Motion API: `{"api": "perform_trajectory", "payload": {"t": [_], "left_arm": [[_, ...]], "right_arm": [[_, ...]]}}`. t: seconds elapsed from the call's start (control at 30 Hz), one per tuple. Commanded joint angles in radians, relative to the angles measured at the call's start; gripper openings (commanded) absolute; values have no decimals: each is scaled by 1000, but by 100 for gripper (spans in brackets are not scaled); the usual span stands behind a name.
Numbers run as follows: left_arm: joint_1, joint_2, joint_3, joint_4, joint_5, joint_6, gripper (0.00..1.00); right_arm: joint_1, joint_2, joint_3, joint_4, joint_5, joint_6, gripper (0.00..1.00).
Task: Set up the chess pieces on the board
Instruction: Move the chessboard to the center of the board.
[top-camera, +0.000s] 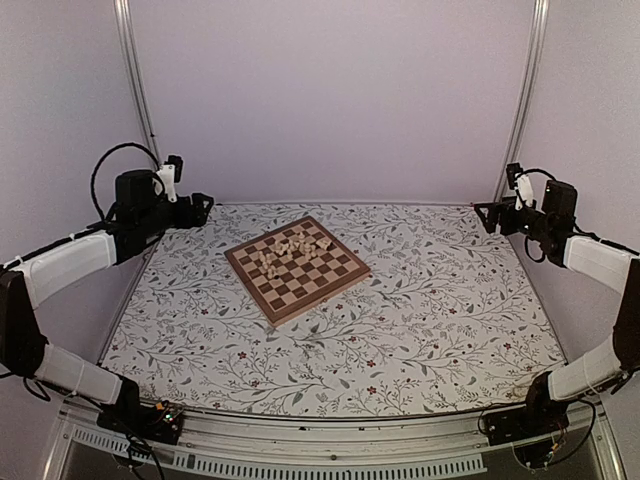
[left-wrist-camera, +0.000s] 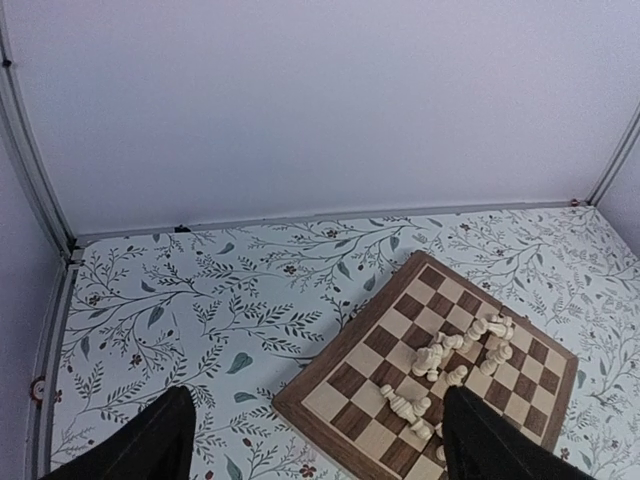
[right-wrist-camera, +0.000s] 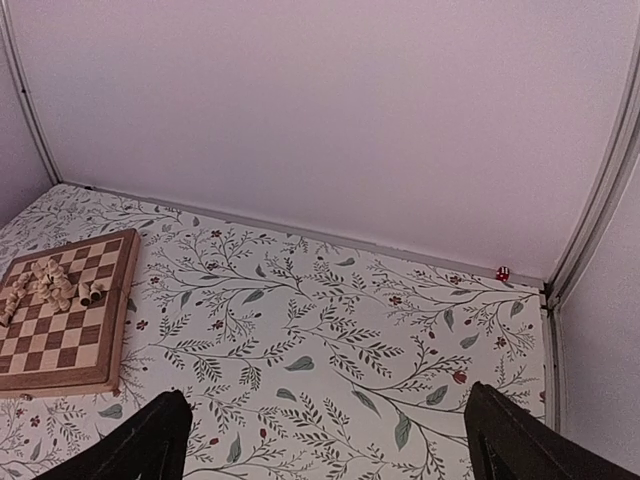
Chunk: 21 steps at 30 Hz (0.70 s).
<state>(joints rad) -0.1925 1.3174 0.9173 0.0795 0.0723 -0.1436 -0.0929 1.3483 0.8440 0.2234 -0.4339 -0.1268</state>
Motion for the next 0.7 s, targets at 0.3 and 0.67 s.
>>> {"api": "perform_trajectory", "payload": {"t": [0.3, 0.67], "left_arm": [[8, 126, 113, -154, 125, -117, 86], [14, 313, 144, -184, 152, -167, 78]], "right_arm": [[-4, -12, -16, -146, -470, -312, 95], [219, 110, 91, -297, -406, -405, 81]]}}
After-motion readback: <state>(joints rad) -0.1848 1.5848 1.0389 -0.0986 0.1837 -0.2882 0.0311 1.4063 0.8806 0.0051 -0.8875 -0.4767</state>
